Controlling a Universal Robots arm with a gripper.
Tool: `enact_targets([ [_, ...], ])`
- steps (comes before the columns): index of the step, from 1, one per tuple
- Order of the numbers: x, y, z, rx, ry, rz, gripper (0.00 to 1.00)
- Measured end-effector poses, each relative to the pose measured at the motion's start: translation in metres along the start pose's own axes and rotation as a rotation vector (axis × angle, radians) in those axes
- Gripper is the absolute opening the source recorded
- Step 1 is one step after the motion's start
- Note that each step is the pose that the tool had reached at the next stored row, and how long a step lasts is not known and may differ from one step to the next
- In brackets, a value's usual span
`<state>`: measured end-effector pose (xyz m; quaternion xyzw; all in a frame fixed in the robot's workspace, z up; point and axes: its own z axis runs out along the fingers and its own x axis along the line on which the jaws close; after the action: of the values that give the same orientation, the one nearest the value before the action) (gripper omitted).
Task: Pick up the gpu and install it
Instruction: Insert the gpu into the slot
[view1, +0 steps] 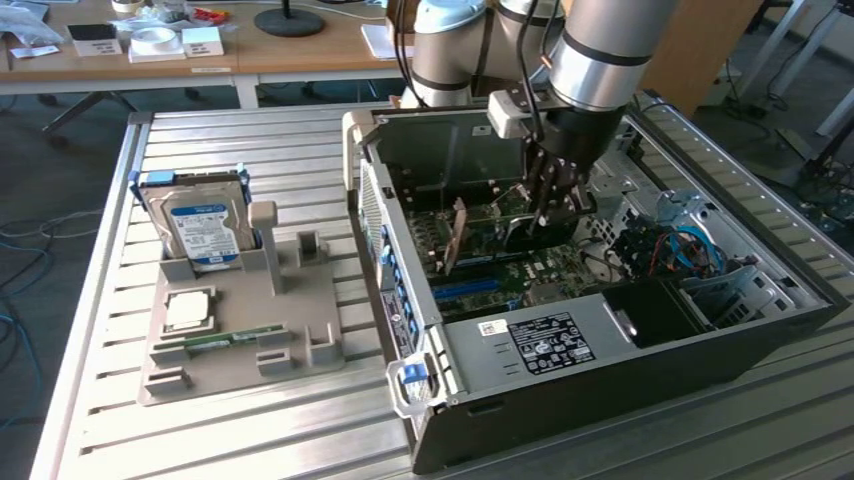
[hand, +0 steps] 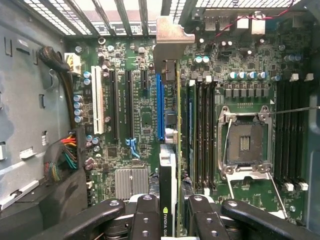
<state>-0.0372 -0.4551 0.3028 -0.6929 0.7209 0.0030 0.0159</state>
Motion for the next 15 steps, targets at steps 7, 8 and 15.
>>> enact_targets([
  [7,0.0,0.0032,0.0015,-0.0003,-0.0003,-0.013,0.27],
  [8,0.0,0.0043,0.0016,-0.0003,-0.0002,-0.015,0.27],
  [15,0.001,0.0106,0.0051,-0.0003,-0.0001,-0.018,0.27],
])
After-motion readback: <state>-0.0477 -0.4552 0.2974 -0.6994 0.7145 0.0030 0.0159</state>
